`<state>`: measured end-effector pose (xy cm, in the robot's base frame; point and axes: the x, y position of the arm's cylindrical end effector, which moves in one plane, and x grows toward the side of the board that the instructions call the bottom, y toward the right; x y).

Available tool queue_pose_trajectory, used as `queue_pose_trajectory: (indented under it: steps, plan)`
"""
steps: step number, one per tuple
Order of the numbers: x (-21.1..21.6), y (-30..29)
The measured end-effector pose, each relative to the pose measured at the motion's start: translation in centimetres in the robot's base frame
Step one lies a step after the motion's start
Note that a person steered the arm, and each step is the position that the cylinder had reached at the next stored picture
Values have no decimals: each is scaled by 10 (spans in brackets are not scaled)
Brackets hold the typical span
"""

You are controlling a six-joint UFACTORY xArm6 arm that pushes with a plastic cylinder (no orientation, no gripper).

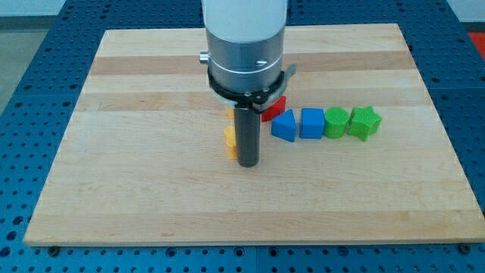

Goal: Drag the yellow heart to the bottom left of the yellow hexagon

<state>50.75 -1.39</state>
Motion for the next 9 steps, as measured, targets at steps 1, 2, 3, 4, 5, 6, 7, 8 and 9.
queue_pose_trajectory:
  steps: [1, 2, 3, 4, 5, 6, 7, 8, 9]
  plan:
    - [1, -16]
    - [0, -19]
    - [-5, -19]
    - [-17, -20]
    - [-26, -20]
    - [-26, -20]
    - [-26, -31]
    - [-23, -54]
    - [-34, -82]
